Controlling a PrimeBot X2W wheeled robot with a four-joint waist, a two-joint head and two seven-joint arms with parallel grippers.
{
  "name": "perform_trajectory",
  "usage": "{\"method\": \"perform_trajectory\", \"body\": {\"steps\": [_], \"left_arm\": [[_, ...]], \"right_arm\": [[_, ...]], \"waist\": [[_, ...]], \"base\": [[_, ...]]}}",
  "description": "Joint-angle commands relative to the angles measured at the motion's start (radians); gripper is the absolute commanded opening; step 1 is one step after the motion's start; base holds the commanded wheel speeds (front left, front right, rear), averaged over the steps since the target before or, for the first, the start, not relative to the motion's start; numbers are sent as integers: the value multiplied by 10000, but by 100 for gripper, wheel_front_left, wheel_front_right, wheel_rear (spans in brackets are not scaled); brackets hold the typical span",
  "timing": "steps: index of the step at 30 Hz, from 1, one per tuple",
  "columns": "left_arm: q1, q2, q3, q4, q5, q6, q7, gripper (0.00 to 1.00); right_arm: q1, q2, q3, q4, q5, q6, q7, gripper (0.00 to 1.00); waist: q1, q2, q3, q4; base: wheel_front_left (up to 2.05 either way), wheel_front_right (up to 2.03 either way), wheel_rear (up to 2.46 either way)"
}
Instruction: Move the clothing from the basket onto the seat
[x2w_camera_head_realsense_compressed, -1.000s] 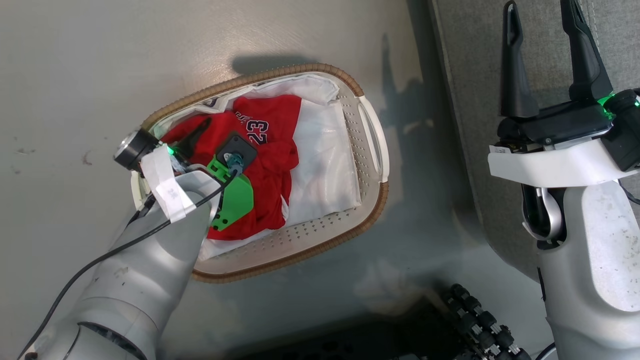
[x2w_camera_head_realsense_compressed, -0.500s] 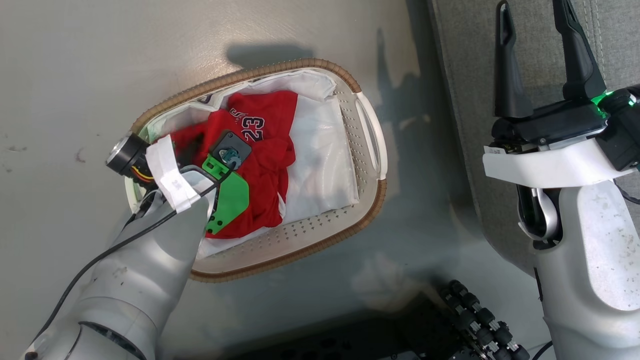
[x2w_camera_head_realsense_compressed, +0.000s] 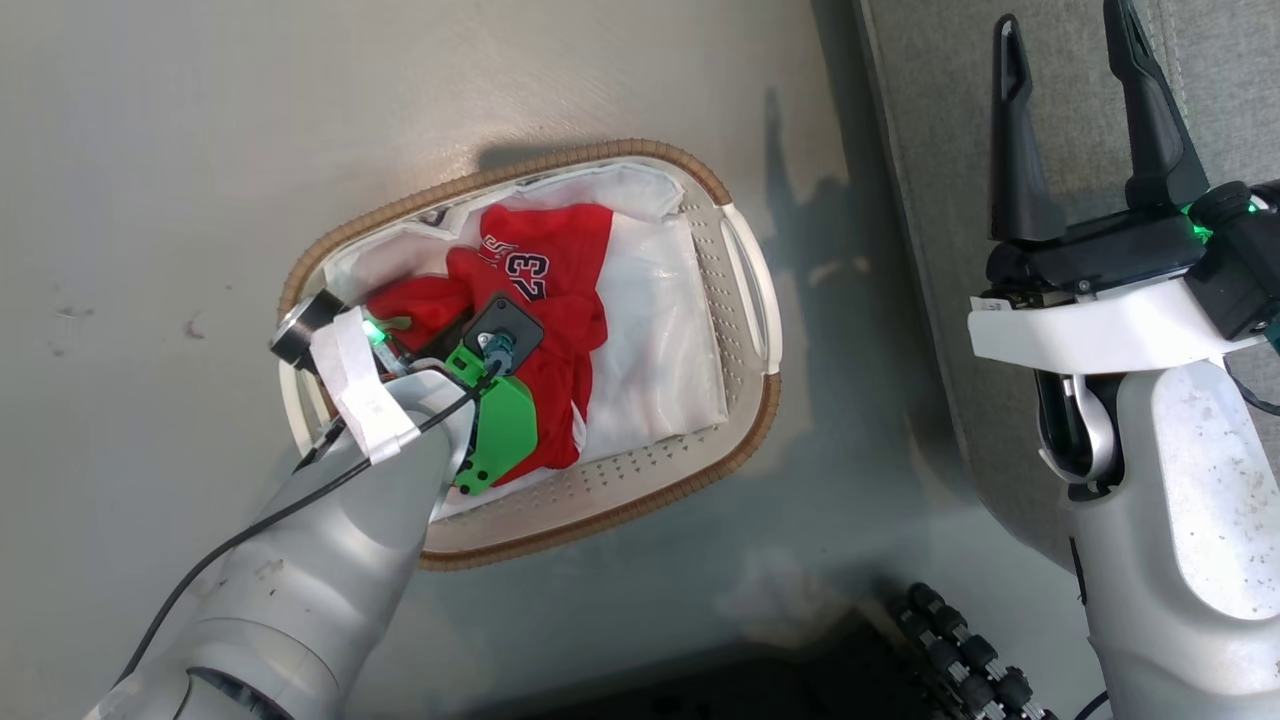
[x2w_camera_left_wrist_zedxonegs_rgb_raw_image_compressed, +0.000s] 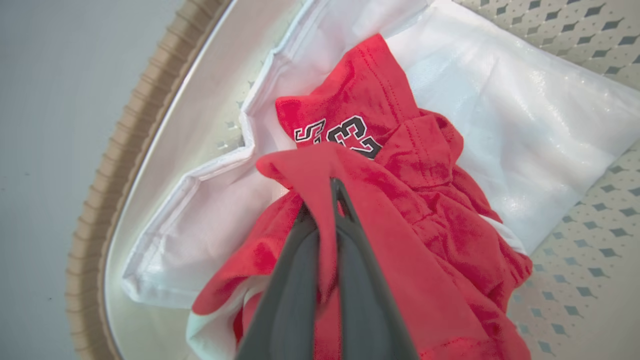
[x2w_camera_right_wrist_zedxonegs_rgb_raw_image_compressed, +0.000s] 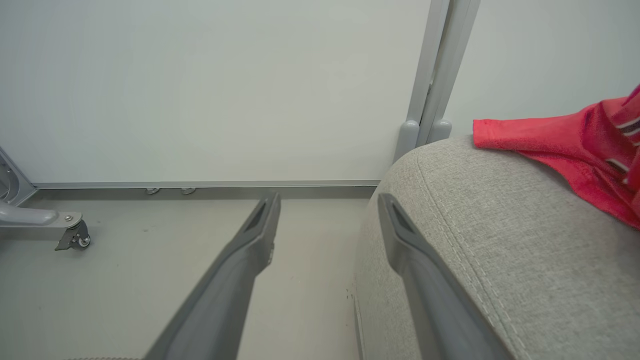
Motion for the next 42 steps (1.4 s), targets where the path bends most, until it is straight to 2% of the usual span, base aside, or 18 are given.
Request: {"method": "perform_trajectory", "body": {"steps": [1, 9, 16, 21, 33, 42], "left_arm": [[168, 0, -23, -150, -154, -61, -207, 0], [620, -10, -184, -1483, -744, -230, -1024, 0], [819, -5, -285, -2494, -885, -250, -1299, 0], [878, 267, -236, -3345, -861, -287, -1348, 0], [500, 1180, 49, -5289, -1042, -538, -1274, 0], [-379, 1592, 642, -6234, -1691, -684, -315, 0]], "right_arm": [[146, -28, -55, 72, -102, -14, -45, 100], [583, -31, -231, 445, -473, -14, -46, 100], [1195, -32, -420, 879, -808, -14, -46, 100], [1713, -31, -466, 1200, -898, -14, -47, 100], [2855, -29, -185, 1842, -693, -14, -47, 100], [3062, -29, 625, 1997, -596, -14, -46, 100]], "waist": [[0, 22, -378, 207], [0, 22, -1683, 752], [0, 22, -3217, 1278], [0, 22, -4427, 1462], [0, 22, -6794, 1156], [0, 22, -7675, 882]], "base": [[0, 0, 0], [0, 0, 0], [0, 0, 0], [0, 0, 0], [0, 0, 0], [0, 0, 0]]}}
